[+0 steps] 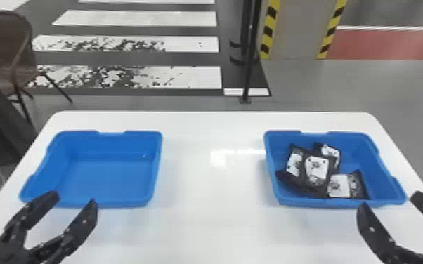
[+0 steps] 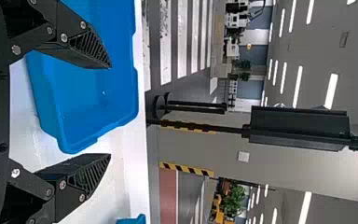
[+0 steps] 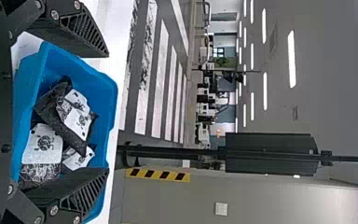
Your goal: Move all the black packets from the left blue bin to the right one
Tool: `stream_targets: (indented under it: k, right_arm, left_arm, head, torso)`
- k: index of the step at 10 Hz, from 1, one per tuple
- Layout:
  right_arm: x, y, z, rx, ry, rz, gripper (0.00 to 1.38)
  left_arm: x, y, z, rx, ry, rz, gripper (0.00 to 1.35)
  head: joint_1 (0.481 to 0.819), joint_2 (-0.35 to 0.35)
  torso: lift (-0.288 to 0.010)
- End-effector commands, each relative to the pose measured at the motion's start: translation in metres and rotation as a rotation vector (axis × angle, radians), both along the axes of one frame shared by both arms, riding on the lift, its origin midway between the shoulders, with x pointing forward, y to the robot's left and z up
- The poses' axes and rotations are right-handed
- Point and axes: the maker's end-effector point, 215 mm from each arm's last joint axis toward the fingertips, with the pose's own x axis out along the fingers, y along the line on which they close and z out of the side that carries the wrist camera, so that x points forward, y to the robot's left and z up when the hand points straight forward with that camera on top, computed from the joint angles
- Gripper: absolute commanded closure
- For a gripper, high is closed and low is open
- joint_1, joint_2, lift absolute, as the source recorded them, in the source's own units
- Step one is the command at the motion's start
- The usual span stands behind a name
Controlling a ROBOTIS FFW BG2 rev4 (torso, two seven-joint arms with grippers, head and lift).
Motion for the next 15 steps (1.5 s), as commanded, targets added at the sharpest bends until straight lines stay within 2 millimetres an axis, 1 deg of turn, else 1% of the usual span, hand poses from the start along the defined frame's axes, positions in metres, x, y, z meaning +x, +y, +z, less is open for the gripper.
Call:
stream_targets:
  k: [1, 15]
  right_arm:
    - [-0.0001, -0.0003, -0.0009, 0.003, 0.001, -0.001, 0.16]
    - [-0.0012, -0.0010, -0.0029, 0.017, 0.005, -0.004, 0.16]
  left_arm:
    - [-0.0003, -0.0002, -0.0011, -0.004, 0.004, 0.003, 0.40]
    - [-0.0014, 0.0008, -0.0024, -0.017, 0.010, 0.005, 0.39]
  head:
    - [0.695, -0.009]
    - [0.695, -0.010]
  torso:
    - [-0.140]
    - [-0.140]
